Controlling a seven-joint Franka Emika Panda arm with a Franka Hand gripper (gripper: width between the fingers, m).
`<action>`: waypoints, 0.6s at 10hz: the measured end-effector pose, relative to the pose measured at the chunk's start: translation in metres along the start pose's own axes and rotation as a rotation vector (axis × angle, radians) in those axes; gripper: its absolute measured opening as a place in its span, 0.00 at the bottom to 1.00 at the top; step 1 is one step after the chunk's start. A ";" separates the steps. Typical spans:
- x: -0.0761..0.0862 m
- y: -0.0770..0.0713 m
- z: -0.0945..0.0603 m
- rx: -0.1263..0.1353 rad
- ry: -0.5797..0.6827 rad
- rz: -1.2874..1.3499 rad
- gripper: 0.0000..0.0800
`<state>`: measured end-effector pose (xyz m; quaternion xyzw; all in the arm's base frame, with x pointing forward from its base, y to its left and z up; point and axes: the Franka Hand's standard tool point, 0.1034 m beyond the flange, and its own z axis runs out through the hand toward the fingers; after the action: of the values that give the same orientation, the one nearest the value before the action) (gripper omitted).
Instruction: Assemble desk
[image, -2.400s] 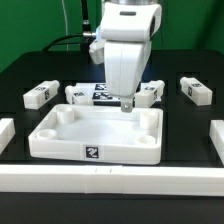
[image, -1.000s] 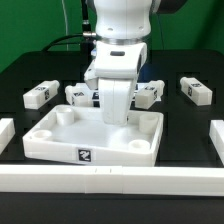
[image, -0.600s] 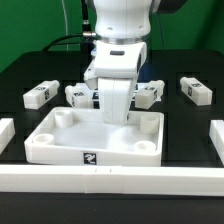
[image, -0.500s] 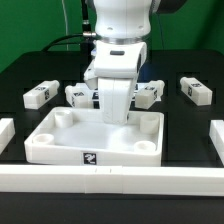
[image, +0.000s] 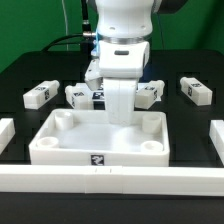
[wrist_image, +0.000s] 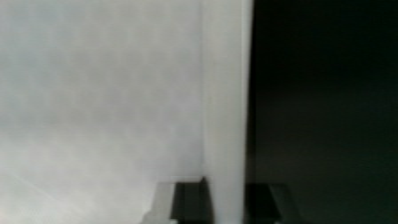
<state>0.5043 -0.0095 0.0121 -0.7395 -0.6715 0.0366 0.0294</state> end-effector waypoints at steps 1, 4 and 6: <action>0.008 0.002 0.000 -0.004 0.001 -0.014 0.08; 0.035 0.010 -0.001 -0.015 0.000 -0.034 0.08; 0.051 0.018 -0.002 -0.028 0.002 -0.023 0.08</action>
Offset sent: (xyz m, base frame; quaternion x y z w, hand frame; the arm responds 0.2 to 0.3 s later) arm 0.0164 0.0367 -0.0065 -0.0019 -0.0068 -0.0052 1.0000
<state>0.5270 0.0401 0.0119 -0.7321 -0.6804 0.0262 0.0202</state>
